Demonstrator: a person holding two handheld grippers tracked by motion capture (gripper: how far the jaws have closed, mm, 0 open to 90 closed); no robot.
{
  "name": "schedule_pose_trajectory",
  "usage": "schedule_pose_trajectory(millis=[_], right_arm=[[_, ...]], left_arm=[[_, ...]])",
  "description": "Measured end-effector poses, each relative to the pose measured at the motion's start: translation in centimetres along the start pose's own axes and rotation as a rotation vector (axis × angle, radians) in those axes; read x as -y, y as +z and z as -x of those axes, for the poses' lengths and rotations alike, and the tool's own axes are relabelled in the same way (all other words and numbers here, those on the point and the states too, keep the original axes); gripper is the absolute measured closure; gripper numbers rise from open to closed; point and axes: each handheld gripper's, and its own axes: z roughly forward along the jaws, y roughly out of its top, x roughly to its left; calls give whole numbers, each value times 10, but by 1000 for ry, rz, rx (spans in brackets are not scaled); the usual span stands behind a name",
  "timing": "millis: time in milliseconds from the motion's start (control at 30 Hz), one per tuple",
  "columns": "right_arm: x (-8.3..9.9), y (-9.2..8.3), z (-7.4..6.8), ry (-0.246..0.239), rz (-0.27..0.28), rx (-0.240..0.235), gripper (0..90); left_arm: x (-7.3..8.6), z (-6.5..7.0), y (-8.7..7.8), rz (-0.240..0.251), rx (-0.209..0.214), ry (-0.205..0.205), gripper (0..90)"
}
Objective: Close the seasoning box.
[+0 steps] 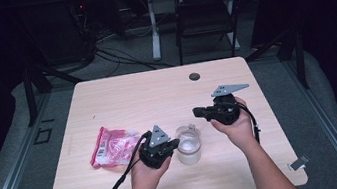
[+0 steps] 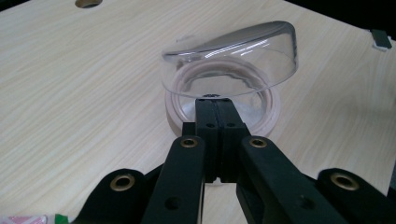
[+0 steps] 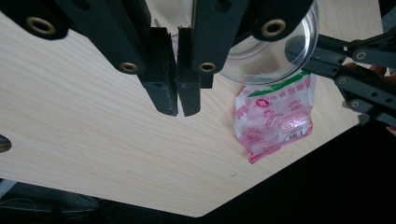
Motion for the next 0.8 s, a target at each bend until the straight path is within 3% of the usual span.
schedule_pose_trajectory(millis=[133, 533, 633, 800], right_arm=[[0, 0, 0, 2, 3, 1, 864], [1, 1, 0, 6, 4, -3, 839], [0, 0, 0, 6, 3, -11, 814], [-1, -1, 0, 14, 9, -26, 768]], left_arm=[[4, 0, -1, -27, 6, 13, 899], [14, 0, 0, -37, 7, 1, 895], [15, -1, -3, -27, -15, -1, 827], [17, -6, -10, -10, -18, -25, 699]])
